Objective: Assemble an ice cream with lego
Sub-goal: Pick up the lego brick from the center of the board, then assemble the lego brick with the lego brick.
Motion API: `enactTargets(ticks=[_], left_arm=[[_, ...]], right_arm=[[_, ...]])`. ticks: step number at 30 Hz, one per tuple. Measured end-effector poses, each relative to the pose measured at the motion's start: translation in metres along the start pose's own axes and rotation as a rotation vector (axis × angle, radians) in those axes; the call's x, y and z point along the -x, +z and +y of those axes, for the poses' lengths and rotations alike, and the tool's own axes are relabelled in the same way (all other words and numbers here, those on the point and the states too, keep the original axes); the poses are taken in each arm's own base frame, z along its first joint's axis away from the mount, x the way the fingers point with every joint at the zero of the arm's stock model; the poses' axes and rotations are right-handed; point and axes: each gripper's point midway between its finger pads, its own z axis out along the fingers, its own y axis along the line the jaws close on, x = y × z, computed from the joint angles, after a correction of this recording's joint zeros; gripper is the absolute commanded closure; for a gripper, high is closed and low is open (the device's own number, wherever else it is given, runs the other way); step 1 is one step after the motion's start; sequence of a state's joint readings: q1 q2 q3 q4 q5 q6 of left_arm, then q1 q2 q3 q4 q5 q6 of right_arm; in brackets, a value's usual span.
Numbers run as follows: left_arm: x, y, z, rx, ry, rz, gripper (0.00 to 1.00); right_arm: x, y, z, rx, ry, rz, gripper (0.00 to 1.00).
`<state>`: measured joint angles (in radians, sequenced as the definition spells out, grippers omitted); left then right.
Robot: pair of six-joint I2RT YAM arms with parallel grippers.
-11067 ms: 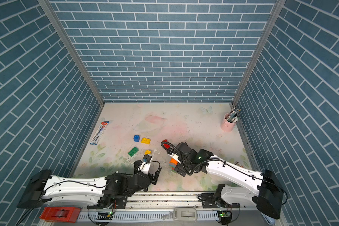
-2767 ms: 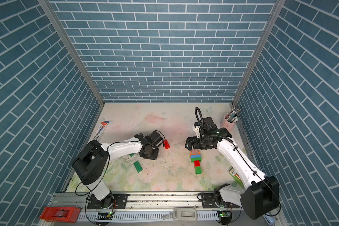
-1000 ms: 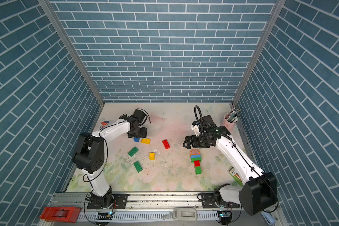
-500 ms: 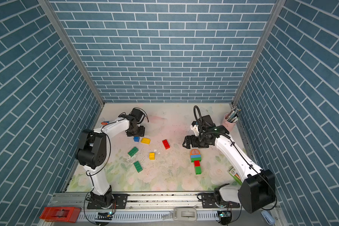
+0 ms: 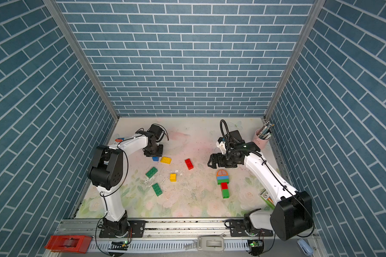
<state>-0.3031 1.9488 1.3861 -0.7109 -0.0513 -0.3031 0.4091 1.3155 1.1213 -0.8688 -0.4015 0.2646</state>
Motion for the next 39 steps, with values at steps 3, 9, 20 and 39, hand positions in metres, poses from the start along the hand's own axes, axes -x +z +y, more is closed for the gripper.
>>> enactTargets(ticks=[3, 9, 20, 39], left_arm=[[-0.002, 0.000, 0.000, 0.002, 0.001, 0.007, 0.60], [-0.005, 0.001, 0.001, 0.005, -0.003, 0.015, 0.77], [-0.026, -0.067, -0.017, -0.037, 0.006, -0.080, 0.91], [-0.110, -0.103, -0.107, -0.112, 0.049, -0.051, 0.93]], right_arm=[[0.000, 0.000, 0.000, 0.000, 0.000, 0.000, 0.05], [0.000, 0.000, 0.000, 0.000, 0.000, -0.001, 0.06], [0.000, 0.010, 0.002, 0.040, -0.001, -0.013, 0.01], [-0.010, 0.027, -0.004, 0.065, 0.046, -0.005, 0.03]])
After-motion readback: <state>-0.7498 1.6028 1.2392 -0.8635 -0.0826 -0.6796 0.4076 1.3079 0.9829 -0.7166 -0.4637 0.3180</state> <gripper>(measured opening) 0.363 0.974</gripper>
